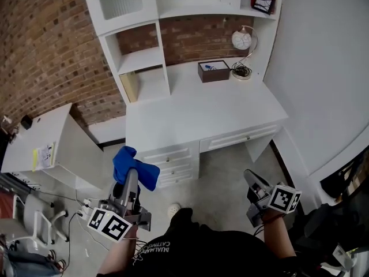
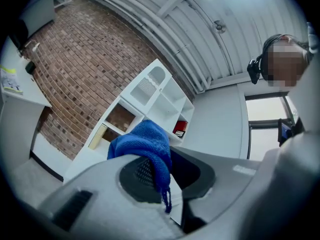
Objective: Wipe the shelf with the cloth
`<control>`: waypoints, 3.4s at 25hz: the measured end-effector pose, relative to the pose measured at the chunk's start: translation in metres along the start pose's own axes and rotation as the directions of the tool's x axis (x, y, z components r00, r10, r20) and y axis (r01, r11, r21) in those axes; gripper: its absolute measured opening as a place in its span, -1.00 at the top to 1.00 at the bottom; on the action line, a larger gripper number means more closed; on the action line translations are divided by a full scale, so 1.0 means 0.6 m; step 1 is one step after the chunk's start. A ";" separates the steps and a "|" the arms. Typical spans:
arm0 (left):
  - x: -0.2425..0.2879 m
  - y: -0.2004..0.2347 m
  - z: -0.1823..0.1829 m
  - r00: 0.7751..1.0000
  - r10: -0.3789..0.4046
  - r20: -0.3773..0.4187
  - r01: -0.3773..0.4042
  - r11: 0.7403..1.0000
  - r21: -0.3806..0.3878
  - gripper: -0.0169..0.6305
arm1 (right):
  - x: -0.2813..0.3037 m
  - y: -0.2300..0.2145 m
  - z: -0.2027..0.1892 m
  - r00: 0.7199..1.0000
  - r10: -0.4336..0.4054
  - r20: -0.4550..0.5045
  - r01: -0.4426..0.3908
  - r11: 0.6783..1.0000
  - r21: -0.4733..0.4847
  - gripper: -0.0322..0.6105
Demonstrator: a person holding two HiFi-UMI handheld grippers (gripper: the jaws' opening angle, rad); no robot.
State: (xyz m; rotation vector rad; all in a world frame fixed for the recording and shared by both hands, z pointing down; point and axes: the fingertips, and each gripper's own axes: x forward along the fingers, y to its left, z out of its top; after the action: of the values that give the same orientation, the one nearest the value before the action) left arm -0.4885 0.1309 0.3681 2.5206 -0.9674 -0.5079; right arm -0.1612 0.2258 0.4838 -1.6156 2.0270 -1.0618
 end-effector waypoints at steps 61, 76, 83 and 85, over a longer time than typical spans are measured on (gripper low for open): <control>0.615 0.268 0.076 0.991 -0.131 -0.003 0.131 0.991 0.027 0.82 | 0.524 -0.108 0.439 0.999 0.036 0.008 -0.033 0.969 -0.245 0.88; 0.920 -0.022 0.324 0.935 -0.273 0.226 0.118 0.841 0.529 0.83 | 0.530 -0.295 0.658 0.985 0.125 -0.115 -0.159 0.916 -0.369 0.88; 1.142 -0.118 0.415 0.983 -0.167 0.076 0.038 0.592 0.805 0.83 | 0.526 -0.362 0.722 0.984 0.143 -0.102 -0.169 0.929 -0.328 0.88; 1.219 -0.082 0.413 0.998 -0.042 -0.041 0.057 0.558 0.828 0.83 | 0.525 -0.378 0.735 0.985 0.147 -0.090 -0.168 0.936 -0.308 0.88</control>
State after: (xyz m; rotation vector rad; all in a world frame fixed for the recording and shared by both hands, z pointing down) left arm -0.0665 -0.3981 -0.0076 3.3831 -1.3691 0.0147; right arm 0.1949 -0.2363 0.4135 -1.5429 2.4248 -0.7734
